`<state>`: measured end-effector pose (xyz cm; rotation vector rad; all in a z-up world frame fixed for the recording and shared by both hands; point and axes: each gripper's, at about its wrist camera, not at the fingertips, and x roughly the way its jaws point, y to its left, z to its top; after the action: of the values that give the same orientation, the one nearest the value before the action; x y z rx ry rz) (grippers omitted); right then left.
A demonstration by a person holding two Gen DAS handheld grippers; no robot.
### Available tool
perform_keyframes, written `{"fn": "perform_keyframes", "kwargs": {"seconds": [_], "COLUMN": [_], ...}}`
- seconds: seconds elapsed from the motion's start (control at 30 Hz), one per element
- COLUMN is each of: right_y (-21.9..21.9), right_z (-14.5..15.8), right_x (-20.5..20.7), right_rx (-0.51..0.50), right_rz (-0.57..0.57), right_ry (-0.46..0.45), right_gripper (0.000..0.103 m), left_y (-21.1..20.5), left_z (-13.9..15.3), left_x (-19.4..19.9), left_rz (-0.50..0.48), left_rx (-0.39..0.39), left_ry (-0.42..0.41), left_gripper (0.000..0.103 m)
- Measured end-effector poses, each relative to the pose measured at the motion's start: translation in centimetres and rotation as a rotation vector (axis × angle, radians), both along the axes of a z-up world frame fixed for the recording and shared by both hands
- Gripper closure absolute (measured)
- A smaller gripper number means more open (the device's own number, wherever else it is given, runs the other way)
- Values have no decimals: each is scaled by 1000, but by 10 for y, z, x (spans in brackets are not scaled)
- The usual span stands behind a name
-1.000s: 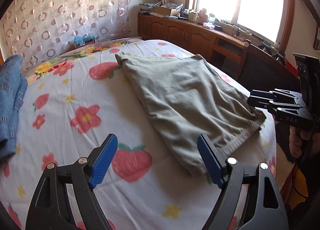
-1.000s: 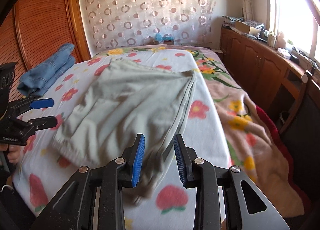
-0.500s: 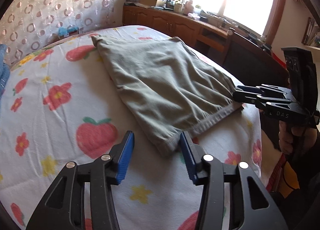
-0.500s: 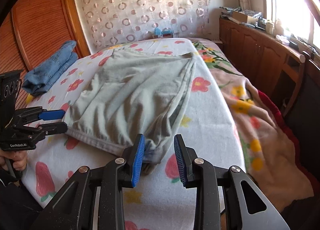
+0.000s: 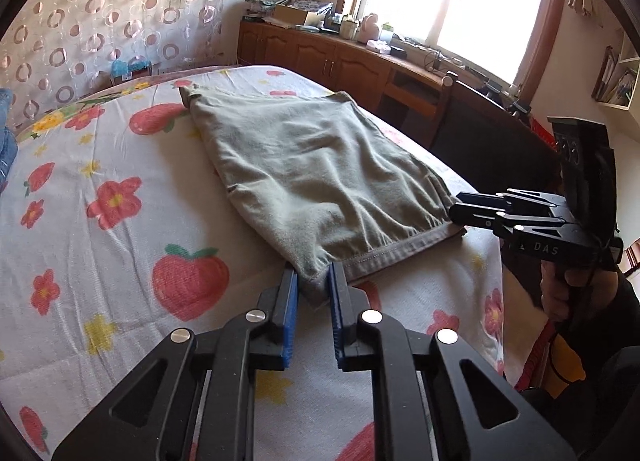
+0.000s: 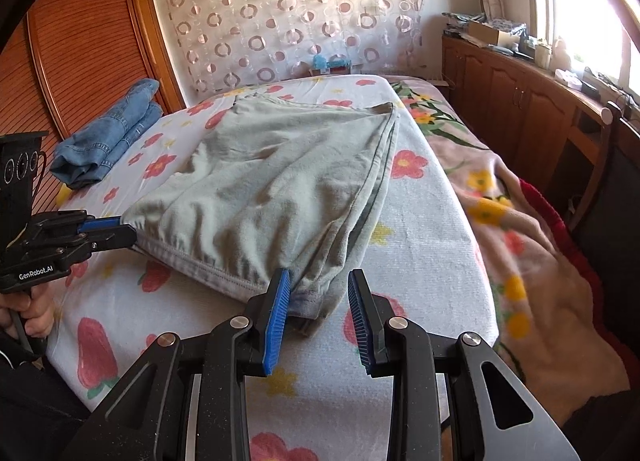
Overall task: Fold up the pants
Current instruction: 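Grasp the folded hem with the left gripper while the right gripper grasps the waist, lift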
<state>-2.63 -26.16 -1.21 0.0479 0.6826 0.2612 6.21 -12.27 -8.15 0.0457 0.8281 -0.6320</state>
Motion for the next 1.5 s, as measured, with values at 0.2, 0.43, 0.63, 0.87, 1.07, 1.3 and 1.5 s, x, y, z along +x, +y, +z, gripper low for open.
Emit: {"fn": "perform_keyframes", "kwargs": {"seconds": [0.2,0.43,0.63,0.87,1.07,1.3,1.5], "right_y": [0,6,-1,-3,0,-10,-16], "right_z": [-5,-2,-2,-2,-2,-3,16], "right_x": [3,3,3,4,5,4,-3], "right_rx": [-6,-36,20,24,15,100,125], "right_rz": [-36,-65,-66,-73,-68,-16,19], "right_ry": [16,13,37,44,39,37,-44], "right_gripper": [72,71,71,71,78,94,96], "left_y": [0,0,1,1,0,3,8], "left_z": [-8,-12,-12,-13,-10,15,49], "left_x": [2,4,4,4,4,1,-3], "left_rz": [4,9,12,13,7,6,23], "left_rx": [6,4,0,-1,7,-42,-75], "left_ry": [26,35,35,32,24,-31,-112], "left_gripper": [87,87,85,85,89,90,91]}}
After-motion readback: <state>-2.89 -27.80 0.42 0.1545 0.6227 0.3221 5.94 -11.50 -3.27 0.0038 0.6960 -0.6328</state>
